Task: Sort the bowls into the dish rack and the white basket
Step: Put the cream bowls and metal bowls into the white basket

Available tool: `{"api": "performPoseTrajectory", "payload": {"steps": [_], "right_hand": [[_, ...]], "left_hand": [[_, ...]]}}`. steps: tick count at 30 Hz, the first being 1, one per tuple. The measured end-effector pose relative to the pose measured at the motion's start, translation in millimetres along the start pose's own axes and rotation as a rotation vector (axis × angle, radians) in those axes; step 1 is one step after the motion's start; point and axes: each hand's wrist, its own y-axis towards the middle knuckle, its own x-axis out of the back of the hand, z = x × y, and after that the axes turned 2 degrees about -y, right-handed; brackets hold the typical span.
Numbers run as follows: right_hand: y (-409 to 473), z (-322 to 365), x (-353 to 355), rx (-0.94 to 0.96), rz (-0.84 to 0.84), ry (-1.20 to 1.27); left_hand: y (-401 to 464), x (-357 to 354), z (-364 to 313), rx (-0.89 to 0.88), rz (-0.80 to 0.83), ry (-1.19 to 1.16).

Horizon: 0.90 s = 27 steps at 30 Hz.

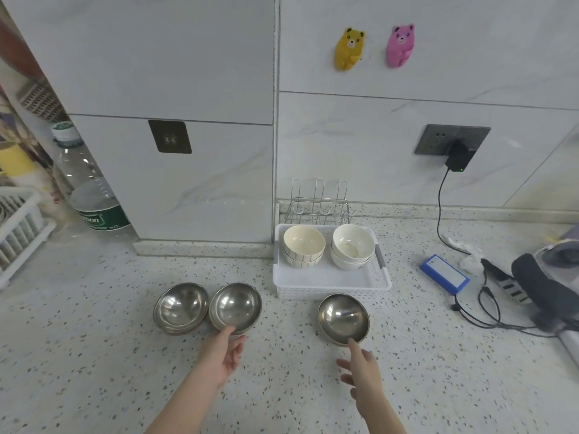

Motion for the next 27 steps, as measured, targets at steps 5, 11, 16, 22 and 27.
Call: {"api": "performPoseTrajectory", "payload": {"steps": [5, 11, 16, 22, 27], "right_hand": [[5.5, 1.9, -0.7, 0.043, -0.017, -0.015], [9.5, 2.3, -1.0, 0.082, 0.003, 0.019], [14.8, 5.1, -1.8, 0.129, -0.002, 0.026], [10.8, 3.6, 8.4, 0.233, -0.083, 0.014], [3.8, 6.9, 29.2, 0.333, -0.134, -0.002]], "left_hand": [[4.7, -1.4, -1.3, 0.0, 0.03, -0.008], [4.0, -5.9, 2.0, -0.098, 0.026, -0.015], [-4.8, -10.9, 4.7, -0.161, 0.074, -0.021], [-16.2, -25.4, 5.9, -0.241, 0.138, 0.003], [-25.9, -47.7, -1.2, -0.345, 0.179, 0.055]]}}
